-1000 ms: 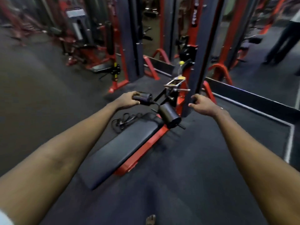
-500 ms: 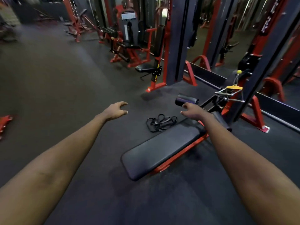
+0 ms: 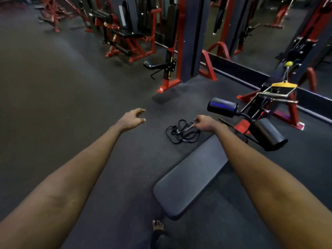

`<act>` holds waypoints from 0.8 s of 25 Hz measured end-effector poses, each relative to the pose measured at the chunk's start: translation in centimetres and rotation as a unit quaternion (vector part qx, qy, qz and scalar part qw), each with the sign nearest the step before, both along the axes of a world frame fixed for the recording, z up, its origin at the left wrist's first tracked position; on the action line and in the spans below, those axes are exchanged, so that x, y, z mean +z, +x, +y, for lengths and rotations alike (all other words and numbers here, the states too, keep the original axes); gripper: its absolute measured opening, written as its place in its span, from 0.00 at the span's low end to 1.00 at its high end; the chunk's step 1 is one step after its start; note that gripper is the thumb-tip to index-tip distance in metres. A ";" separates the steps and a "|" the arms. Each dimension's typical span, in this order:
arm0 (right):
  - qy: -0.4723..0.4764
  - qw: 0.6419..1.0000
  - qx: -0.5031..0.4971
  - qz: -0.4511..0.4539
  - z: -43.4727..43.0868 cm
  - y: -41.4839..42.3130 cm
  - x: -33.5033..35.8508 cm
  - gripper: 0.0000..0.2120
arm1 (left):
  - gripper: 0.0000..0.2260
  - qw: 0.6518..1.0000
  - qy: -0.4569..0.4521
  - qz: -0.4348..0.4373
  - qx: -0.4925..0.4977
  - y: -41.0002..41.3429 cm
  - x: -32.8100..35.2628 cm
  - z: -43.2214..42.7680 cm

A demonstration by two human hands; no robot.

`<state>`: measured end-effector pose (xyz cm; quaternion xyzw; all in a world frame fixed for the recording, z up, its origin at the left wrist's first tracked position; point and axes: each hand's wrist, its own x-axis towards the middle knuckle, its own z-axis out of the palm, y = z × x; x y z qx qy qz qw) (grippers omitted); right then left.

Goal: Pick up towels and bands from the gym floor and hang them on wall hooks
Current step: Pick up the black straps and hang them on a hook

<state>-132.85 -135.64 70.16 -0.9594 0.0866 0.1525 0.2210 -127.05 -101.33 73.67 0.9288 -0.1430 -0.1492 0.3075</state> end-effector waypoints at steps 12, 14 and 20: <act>0.016 0.993 -0.090 0.075 1.8 23.0 -4.9 0.09 | 0.25 0.987 0.060 0.083 -0.122 29.0 -7.1 -0.3; 0.020 0.990 -0.118 0.073 1.9 26.6 -5.9 0.09 | 0.25 0.984 0.060 0.091 -0.144 34.1 -9.1 -1.2; 0.038 0.973 -0.194 0.121 1.5 35.9 -9.5 0.20 | 0.24 0.969 0.073 0.132 -0.193 49.8 -13.0 -4.6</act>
